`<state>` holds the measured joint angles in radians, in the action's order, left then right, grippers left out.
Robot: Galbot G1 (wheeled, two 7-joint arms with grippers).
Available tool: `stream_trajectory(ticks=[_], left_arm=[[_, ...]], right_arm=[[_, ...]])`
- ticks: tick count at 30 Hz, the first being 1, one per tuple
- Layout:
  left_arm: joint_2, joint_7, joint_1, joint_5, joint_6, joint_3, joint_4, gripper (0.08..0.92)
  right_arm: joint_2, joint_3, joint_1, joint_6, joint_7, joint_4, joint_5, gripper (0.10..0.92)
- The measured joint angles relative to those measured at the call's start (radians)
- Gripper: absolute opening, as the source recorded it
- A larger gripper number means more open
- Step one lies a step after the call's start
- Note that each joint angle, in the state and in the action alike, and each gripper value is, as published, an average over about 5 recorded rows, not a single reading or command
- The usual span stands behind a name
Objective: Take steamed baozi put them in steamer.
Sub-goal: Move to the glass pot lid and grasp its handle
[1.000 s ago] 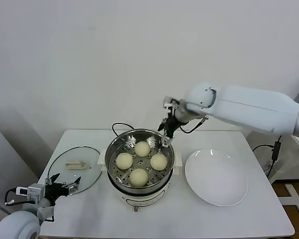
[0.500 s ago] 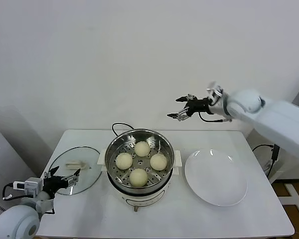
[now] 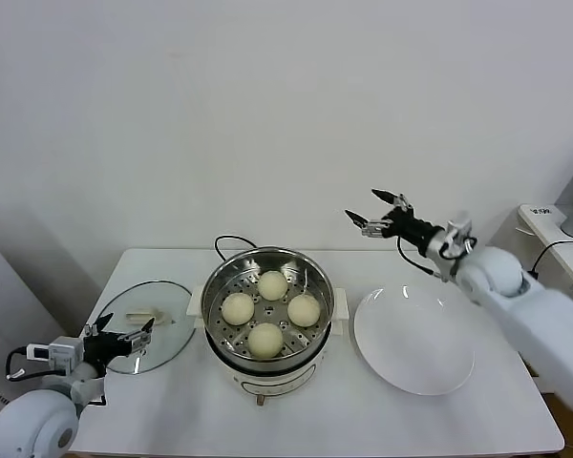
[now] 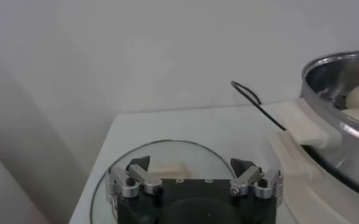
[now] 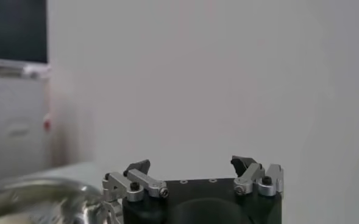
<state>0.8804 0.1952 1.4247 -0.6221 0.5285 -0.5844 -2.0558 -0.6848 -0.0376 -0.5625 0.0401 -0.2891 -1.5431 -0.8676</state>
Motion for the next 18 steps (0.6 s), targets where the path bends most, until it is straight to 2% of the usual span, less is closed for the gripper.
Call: stream_trajectory(ticks=[9,18], left_arm=[[-0.015,-0.057,0.041,0.260,-0.088,-0.007,0.034,0.823],[-0.001,-0.092,0.073,0.625,-0.244,-0.010,0.120,0.823]], right_arm=[[-0.152,0.346,-0.337,0.038,0.009,-0.026,0.174,0.823],[-0.312,0.557,-0.538,0.057,0.001,-0.036,0.324,0.823]])
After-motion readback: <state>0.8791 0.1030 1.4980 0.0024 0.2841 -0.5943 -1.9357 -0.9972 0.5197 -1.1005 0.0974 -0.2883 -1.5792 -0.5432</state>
